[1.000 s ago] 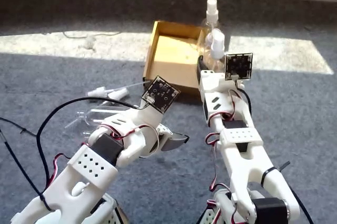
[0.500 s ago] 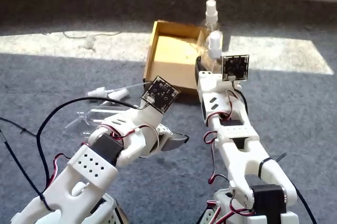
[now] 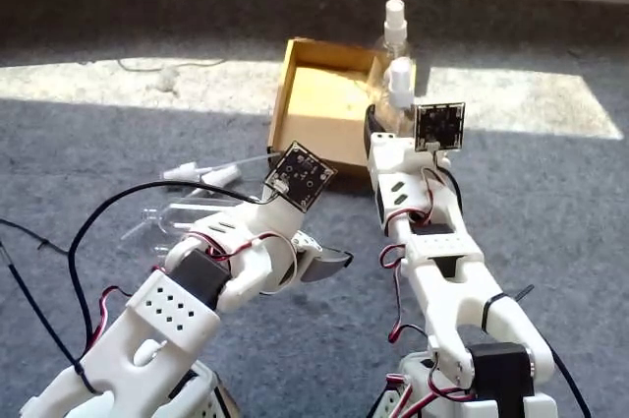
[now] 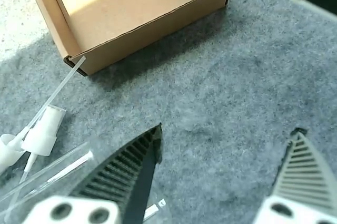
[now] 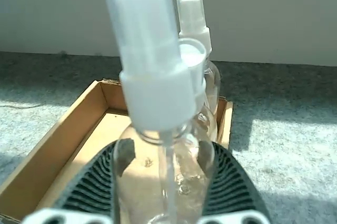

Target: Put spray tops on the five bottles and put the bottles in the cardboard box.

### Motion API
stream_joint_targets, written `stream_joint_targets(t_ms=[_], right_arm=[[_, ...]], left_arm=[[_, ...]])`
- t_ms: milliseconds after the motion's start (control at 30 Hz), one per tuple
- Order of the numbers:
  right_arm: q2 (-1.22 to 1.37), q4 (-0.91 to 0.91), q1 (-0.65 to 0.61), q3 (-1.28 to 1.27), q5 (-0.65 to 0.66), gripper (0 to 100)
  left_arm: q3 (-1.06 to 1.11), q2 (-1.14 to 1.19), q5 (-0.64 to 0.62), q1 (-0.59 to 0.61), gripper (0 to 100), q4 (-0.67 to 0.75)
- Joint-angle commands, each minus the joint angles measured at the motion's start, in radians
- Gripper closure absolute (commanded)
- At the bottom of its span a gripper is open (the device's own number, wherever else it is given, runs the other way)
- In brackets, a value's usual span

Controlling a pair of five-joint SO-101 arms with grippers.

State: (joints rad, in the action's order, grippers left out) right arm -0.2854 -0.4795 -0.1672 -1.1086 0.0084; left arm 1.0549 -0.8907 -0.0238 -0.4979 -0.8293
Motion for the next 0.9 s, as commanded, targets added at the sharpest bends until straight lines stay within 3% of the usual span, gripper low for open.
stream_joint_targets(t_ms=[0, 867], right_arm=[[0.002, -0.008, 0.012, 0.054, 0.005, 99.5], [0.07, -0.005, 0.005, 0.127, 0.005, 99.5]], left_arm=[[-0.007, -0.015, 0.003, 0.007, 66, 0.017], [-0.007, -0.015, 0.003, 0.007, 66, 0.017]])
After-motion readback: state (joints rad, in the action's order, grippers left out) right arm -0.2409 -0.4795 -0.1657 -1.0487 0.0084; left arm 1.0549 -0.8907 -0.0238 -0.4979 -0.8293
